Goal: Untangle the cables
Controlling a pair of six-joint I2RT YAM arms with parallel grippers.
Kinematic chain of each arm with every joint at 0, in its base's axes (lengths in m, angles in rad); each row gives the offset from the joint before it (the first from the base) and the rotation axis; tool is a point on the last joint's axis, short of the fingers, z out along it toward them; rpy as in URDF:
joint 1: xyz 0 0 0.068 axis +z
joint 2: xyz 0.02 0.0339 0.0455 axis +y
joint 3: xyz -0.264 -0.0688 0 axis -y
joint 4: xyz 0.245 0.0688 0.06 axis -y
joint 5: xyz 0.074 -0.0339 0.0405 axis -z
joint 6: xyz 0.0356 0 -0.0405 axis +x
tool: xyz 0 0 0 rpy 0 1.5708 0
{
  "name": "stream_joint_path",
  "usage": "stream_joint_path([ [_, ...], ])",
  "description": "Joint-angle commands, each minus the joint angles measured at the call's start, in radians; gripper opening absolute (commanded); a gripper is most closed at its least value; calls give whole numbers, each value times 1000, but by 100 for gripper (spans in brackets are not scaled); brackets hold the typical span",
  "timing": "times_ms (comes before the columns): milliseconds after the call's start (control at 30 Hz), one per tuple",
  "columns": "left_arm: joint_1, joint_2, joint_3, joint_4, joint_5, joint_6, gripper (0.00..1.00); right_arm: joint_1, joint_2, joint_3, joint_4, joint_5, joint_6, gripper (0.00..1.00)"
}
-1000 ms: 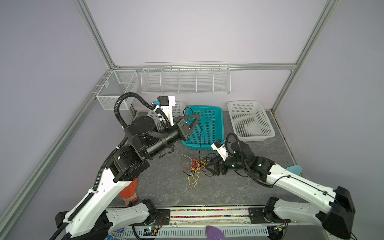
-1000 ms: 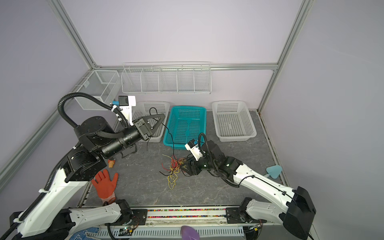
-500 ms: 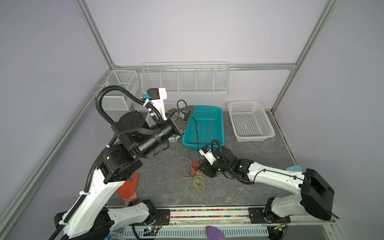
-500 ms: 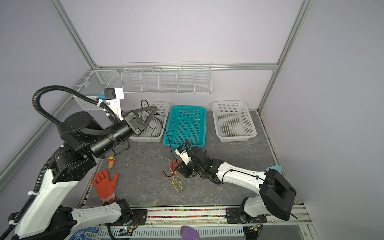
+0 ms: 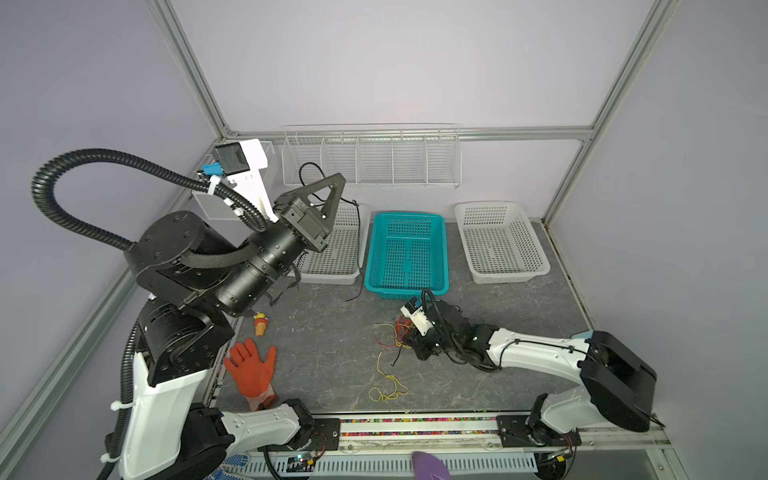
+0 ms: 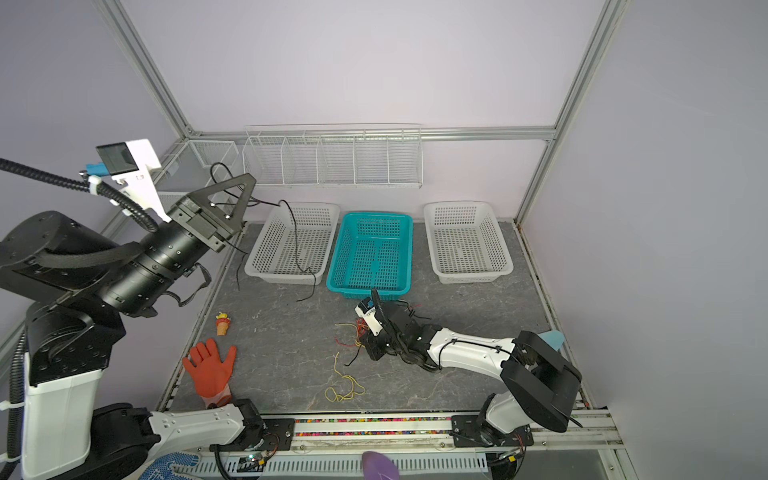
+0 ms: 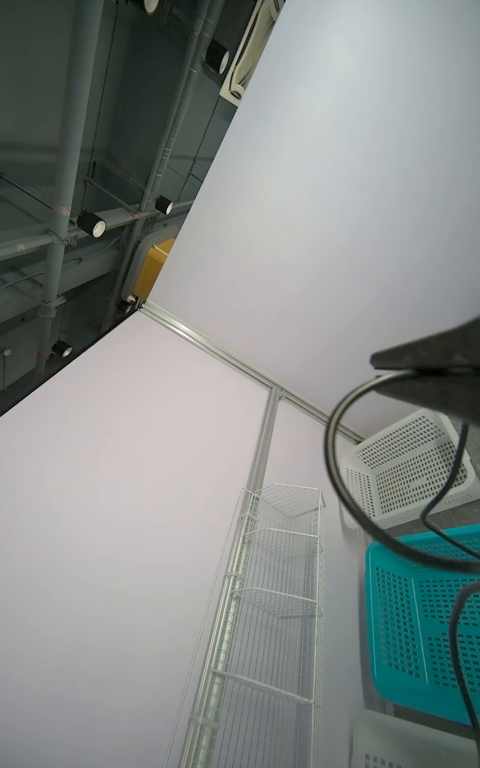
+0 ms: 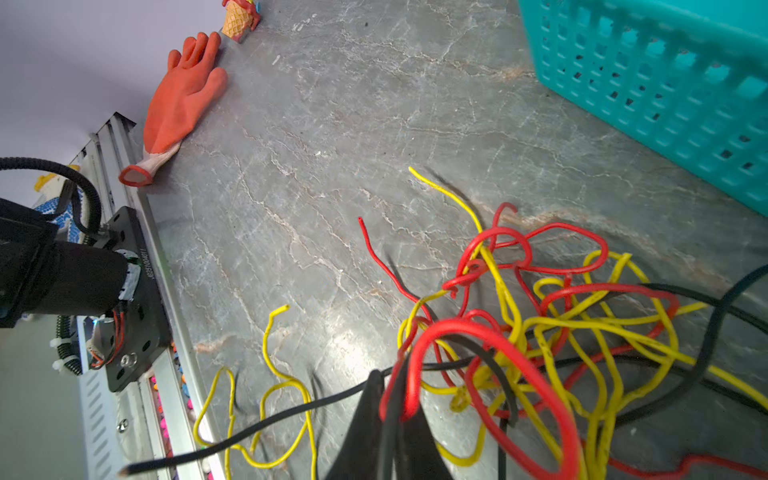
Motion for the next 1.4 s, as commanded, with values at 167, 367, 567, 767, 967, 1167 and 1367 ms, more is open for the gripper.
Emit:
stream_joint_path([
  [167, 40, 28, 13, -87, -128, 189, 0, 5, -48, -1, -4, -7, 5, 10],
  [367, 209, 63, -37, -68, -68, 230, 0, 6, -100, -7, -30, -46, 4, 10],
  [567, 390, 105, -133, 40, 18, 254, 0, 25, -171, -17, -45, -85, -2, 9],
  [767, 475, 124, -250, 228, 12, 286, 0, 60, -203, -9, -80, -95, -24, 9],
  [967, 513, 175, -328, 381, 3, 337, 0, 83, -197, -12, -73, -102, -32, 8],
  [1167, 551, 224, -504, 621, -30, 359, 0, 118, -177, -3, -69, -100, -45, 8],
  [1367, 564, 301, -650, 845, -47, 398, 0, 152, -198, -1, -75, -100, -55, 7],
])
